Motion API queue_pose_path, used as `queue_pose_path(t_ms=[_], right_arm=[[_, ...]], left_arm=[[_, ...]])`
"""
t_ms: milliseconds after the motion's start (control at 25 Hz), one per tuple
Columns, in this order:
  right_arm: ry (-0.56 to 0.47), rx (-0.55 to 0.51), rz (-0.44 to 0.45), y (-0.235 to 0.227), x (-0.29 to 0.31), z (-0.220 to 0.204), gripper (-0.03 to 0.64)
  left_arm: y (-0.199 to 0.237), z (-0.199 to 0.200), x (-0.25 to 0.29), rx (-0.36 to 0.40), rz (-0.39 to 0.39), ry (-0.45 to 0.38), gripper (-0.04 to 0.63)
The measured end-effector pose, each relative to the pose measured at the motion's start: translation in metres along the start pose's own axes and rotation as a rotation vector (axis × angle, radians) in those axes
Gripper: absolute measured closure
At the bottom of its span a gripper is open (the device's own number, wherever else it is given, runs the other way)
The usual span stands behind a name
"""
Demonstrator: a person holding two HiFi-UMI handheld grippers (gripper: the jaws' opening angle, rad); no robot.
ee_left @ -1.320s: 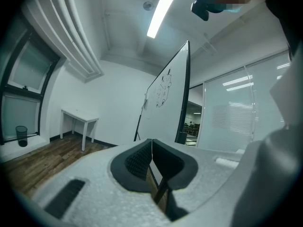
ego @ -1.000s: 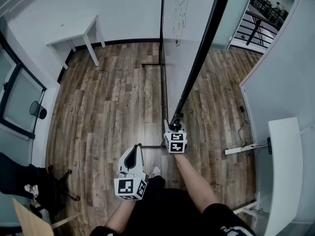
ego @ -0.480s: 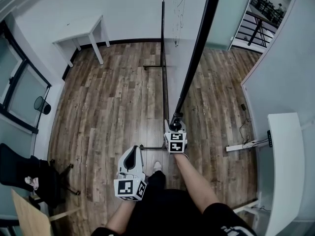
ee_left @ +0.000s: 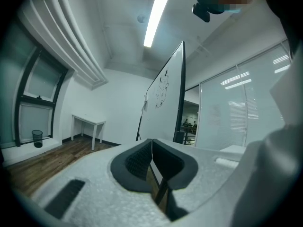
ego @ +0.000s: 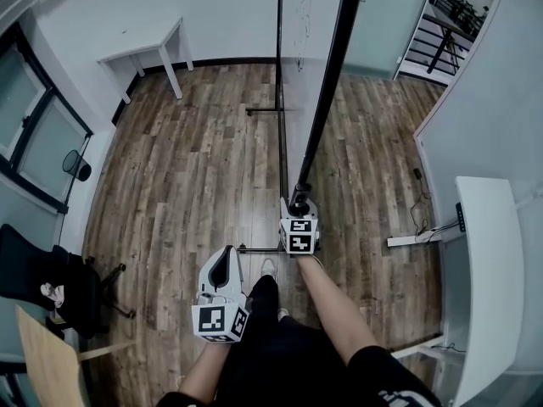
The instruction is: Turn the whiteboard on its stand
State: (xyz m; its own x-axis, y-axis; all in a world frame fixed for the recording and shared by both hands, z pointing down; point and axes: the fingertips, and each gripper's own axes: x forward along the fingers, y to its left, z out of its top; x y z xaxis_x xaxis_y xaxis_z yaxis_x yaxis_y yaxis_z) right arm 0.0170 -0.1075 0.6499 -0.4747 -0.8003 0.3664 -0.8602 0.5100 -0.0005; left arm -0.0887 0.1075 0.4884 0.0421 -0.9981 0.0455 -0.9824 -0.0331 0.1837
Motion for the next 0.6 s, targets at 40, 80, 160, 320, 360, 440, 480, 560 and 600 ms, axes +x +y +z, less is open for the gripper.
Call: queue_pose_path(t_ms=[40,80,160,320,360,440,480,560,600], right_arm=[[0.001,0.000,0.001,0.002,-0.007,-0.003,0.459],[0.002,-0.001,0.001,0.005,-0.014,-0.006,0.459],[0.005,-0.003,0.002,0.009,-0.023,-0.010,0.459],[0.009,-0.005,0.004,0.016,-0.042,-0.016,0.459],[0.009,-0.004,0.003,0.016,-0.047,-0.018,0.459],[0.002,-0.003,0.000,0.018,-0.056,-0.019,0.459],[-0.007,-0.004,-0.002,0.019,-0.060,-0.018,0.459],[-0.009,-0.004,0.000,0.024,-0.068,-0.022,0.459],[-0.001,-0.003,0.003,0.028,-0.070,-0.026,0.459]], left_arm=[[-0.002,-0.001,-0.009,-0.001,0.006,0.001,0.577],[-0.005,0.000,-0.018,-0.002,0.012,0.001,0.577],[-0.008,0.000,-0.032,-0.003,0.019,0.000,0.577],[-0.018,0.002,-0.059,-0.009,0.029,0.002,0.577],[-0.020,0.002,-0.065,-0.008,0.031,0.002,0.577],[-0.023,0.002,-0.076,-0.003,0.035,0.005,0.577],[-0.023,0.001,-0.081,-0.003,0.040,0.008,0.577],[-0.021,0.001,-0.090,-0.001,0.045,0.014,0.577],[-0.019,0.001,-0.093,0.000,0.045,0.017,0.577]])
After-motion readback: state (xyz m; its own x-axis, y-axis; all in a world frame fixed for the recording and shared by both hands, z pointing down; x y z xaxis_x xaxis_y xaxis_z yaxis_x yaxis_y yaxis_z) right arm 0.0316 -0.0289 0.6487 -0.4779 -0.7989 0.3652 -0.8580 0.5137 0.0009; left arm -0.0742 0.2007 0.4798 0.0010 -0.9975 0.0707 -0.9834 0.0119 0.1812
